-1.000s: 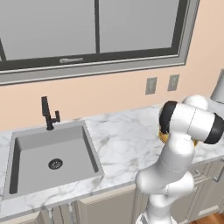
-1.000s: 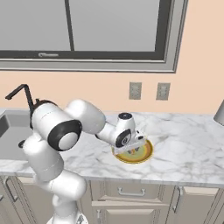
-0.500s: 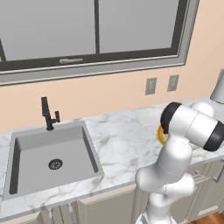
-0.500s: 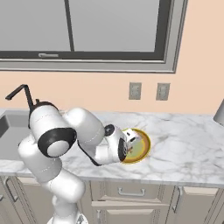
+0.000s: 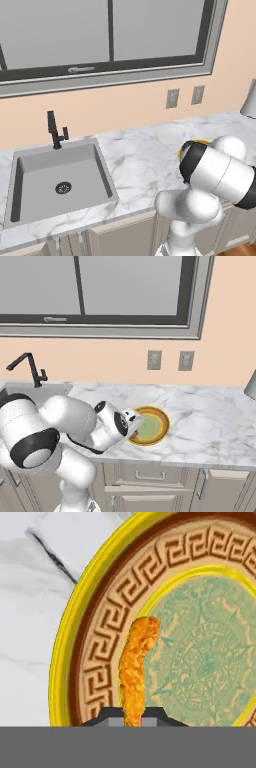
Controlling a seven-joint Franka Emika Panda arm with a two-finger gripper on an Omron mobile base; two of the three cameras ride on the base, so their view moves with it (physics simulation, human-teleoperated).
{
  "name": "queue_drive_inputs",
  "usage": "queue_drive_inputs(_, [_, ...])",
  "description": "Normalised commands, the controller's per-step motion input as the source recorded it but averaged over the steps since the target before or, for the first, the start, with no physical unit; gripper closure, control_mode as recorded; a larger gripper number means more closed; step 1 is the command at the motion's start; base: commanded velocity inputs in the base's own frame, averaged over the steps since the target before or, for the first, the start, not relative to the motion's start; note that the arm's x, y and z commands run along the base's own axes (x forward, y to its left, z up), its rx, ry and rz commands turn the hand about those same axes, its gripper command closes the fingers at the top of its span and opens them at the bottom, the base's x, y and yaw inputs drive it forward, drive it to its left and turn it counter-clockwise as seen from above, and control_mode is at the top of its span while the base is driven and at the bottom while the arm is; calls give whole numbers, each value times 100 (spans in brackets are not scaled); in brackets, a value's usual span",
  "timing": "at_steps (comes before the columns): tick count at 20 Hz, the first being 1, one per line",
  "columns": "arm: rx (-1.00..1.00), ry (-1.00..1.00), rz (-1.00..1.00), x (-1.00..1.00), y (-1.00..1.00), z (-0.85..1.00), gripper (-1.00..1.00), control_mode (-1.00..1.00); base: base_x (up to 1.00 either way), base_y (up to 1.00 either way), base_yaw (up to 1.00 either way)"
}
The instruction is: Pick up the knife from the drawer and place it on the cutting board. Then place the meat from the plate to the cutting board.
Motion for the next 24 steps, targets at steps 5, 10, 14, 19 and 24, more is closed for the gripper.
queue_drive_inputs(5, [-8,75,0,0,0,93,100,-100,0,0,0])
queue_drive_inputs(10, [-5,68,-5,0,5,98,100,-100,0,0,0])
queue_drive_inputs(14, [-4,57,-3,15,7,100,100,-100,0,0,0])
queue_drive_inputs(19, [7,17,-2,-2,-6,64,100,-100,0,0,0])
queue_drive_inputs(24, [37,-18,-5,-45,-47,7,100,-100,0,0,0])
